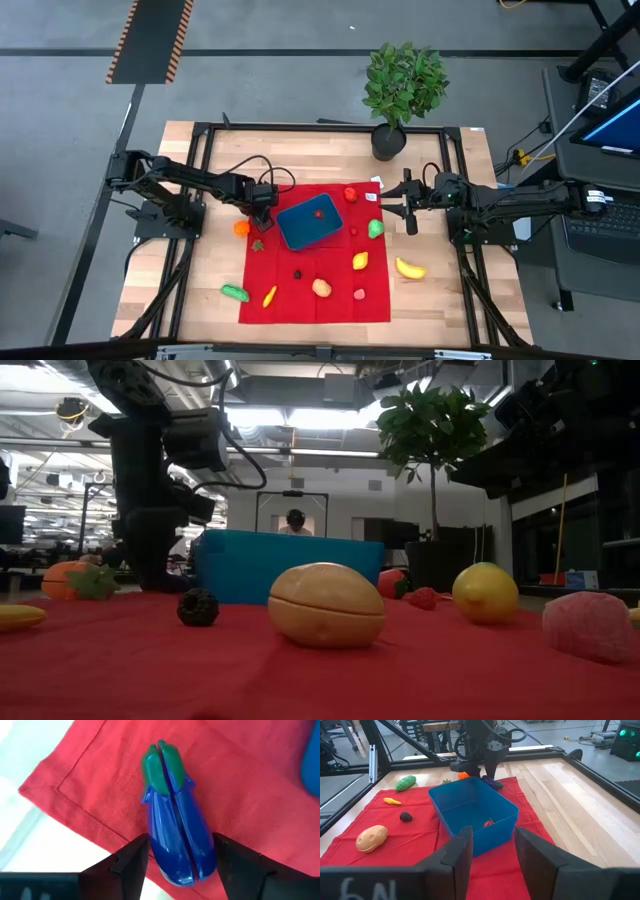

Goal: Pick and placing Produce into tupperware
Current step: Put the eggplant into the blue bin

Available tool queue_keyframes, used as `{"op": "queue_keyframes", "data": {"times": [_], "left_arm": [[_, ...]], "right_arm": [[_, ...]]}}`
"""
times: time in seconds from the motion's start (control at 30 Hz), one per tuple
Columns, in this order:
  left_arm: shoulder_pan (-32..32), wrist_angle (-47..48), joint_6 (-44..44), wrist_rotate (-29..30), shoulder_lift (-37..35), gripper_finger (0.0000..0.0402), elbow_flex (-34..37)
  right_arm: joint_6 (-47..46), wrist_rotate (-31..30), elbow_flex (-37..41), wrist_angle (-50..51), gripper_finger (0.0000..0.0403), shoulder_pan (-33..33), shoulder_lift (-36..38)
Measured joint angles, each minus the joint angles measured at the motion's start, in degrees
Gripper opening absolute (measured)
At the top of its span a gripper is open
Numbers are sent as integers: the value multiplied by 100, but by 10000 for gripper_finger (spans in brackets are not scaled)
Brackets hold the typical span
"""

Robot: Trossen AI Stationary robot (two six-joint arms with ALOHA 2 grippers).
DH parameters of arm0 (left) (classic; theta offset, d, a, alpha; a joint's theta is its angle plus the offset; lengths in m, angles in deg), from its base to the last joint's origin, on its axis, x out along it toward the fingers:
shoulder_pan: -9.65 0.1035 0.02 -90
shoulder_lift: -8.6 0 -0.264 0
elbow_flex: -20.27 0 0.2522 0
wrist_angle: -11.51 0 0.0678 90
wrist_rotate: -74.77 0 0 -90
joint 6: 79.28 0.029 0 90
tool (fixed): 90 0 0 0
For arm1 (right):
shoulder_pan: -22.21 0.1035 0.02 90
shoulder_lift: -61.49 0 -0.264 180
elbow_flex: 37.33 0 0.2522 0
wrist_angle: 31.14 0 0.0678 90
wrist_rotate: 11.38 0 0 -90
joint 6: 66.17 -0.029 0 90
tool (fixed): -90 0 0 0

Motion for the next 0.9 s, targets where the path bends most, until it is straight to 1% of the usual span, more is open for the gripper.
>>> {"op": "queue_keyframes", "data": {"times": [0.1, 0.33, 0.57, 0.73, 0.9], "left_arm": [[0, 32, 7, -103, 7, 203, -101], [77, 92, 305, -62, 7, 204, -385], [229, 487, 308, -27, 4, 196, -409], [251, 491, 331, -25, 4, 196, -409], [251, 472, 690, 255, 4, 196, -409]], "right_arm": [[0, 0, 0, 0, 149, -2, -2], [-2, 2, 0, -1, 149, -1, -2], [-4, 2, 0, 0, 149, -2, -2], [-4, 2, 0, 1, 149, -2, -2], [-4, 2, 0, 0, 149, 0, -2]]}}
